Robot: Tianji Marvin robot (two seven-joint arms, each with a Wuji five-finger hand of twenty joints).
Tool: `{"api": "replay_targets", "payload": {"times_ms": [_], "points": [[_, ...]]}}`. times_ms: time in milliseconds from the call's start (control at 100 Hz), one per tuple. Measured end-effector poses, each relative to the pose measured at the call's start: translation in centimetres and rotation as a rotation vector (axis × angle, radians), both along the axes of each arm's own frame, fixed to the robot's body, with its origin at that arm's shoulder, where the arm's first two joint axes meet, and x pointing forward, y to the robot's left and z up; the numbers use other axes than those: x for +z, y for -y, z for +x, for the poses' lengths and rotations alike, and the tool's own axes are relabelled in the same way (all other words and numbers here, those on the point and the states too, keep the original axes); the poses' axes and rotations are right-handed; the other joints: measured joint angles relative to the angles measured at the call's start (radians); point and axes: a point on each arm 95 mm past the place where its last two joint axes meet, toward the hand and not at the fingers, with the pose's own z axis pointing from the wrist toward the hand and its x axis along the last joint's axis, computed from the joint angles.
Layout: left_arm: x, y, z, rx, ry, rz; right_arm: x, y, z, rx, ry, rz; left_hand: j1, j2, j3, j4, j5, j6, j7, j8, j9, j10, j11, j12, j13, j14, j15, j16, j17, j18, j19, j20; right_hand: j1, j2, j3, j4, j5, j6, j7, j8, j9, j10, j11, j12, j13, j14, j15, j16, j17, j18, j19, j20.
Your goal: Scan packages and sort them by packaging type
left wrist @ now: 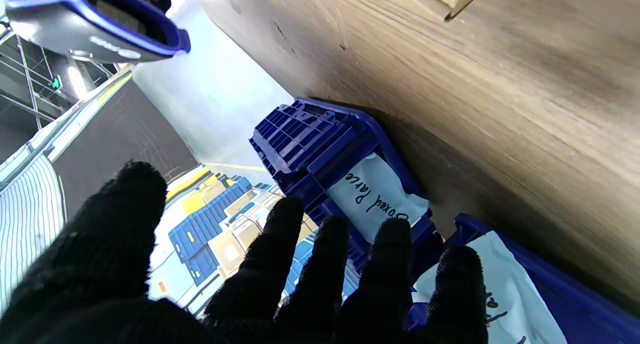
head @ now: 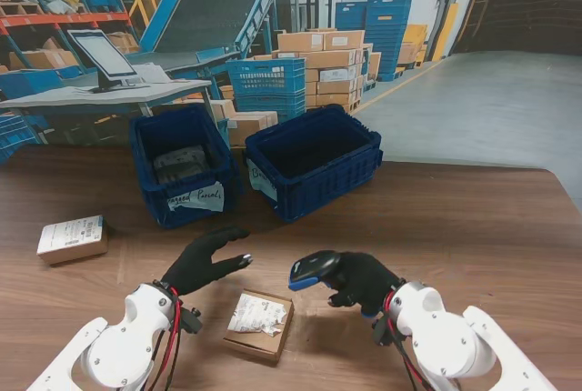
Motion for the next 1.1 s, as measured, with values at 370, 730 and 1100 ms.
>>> {"api": "replay_targets", "payload": {"times_ms": [370,730,1100], "points": [[-0.3,-0.2,0.1,0.002,-0.004,-0.012,-1.2,-1.5,-1.4,0.020,0.014,-0.047,0.000,0.000,0.000,0.010,0.000,0.000,0.000,0.000,0.000,0.000,-0.001,0.000,0.000,0.000,0.000,0.000,0.000,0.000,-0.010,0.000,0.000,0.000,0.000,0.000,0.000,0.000,0.000,0.000,0.000,0.000,0.000,0.000,0.000,0.000,0.000,0.000,0.000,0.000,0.000,0.000],[-0.8,-0.4,0.1,0.001,-0.011,-0.026,-2.4,-2.6,-2.8,0.026,0.013,-0.066,0.000,0.000,0.000,0.010,0.000,0.000,0.000,0.000,0.000,0.000,-0.001,0.000,-0.001,0.000,0.000,0.000,0.000,0.000,-0.011,0.009,0.000,0.000,0.000,0.000,0.000,0.000,-0.001,0.000,0.000,0.000,0.000,0.000,0.000,0.000,0.000,0.000,0.000,0.000,0.000,0.000],[-0.9,-0.4,0.1,-0.001,-0.012,-0.028,-3.4,-3.5,-3.7,0.054,0.009,-0.073,0.000,0.000,0.000,0.010,0.000,0.001,0.000,0.000,0.000,0.000,-0.001,0.000,-0.015,0.002,-0.022,-0.001,0.000,0.000,-0.023,0.009,0.000,0.000,0.000,0.000,0.000,0.000,-0.002,0.001,0.000,0.000,0.000,-0.001,0.000,0.000,0.000,0.000,0.000,0.000,0.000,0.000]]}}
